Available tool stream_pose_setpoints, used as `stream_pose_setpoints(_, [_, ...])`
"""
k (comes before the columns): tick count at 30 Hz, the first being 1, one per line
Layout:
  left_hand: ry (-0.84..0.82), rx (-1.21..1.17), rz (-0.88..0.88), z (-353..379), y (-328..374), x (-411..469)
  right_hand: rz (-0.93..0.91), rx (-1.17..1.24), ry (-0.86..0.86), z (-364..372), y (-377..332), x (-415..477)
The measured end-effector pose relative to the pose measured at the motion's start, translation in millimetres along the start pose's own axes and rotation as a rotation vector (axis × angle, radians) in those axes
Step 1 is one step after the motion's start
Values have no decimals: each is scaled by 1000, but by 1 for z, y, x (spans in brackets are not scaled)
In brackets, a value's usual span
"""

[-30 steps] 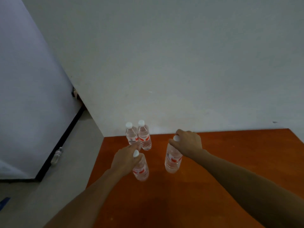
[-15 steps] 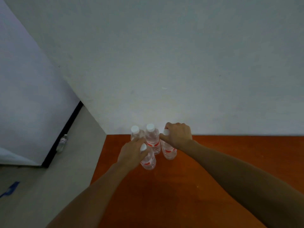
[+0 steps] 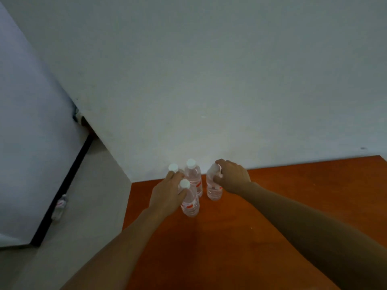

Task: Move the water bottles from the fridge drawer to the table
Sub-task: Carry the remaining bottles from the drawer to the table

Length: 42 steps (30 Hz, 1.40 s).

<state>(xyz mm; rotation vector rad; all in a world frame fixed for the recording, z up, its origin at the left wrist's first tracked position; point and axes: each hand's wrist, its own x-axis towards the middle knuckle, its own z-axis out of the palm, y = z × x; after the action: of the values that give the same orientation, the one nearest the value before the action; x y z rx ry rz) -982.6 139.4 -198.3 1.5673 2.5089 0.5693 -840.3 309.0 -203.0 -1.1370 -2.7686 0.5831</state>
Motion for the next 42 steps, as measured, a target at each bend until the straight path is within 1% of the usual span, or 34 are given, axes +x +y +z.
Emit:
stream_pose_setpoints(4, [10,-7,97,-22,17,-11,100,8,33,-20,-1,-46])
stream_pose_setpoints(7, [-24,-17,195,-28,43,-24,166,5,25,-36,10,-94])
stream_pose_setpoints(10, [-78,-53,299,-21,79,-34,244,16,19,-50,34,-148])
stream_pose_setpoints(13, [-134,-51,422,-5,131,-42,364,21,53,-66,67,-213])
stream_pose_setpoints(19, [-216,25,755,34,275,-90,678,37,172,-106,144,-369])
stream_pose_setpoints(23, [-278,-1,940,62,384,-147,877,54,294,-126,190,-488])
stream_pose_setpoints(29, [-387,-80,1148,121,548,-278,1121,54,370,-145,252,-695])
stream_pose_setpoints(33, [-500,-108,1295,155,634,-373,1277,91,451,-155,281,-823])
stream_pose_setpoints(37, [-512,-76,1450,179,716,-445,1425,85,529,-156,303,-926])
stream_pose_setpoints(42, [-563,-77,1600,222,815,-514,1581,169,616,-144,340,-1026])
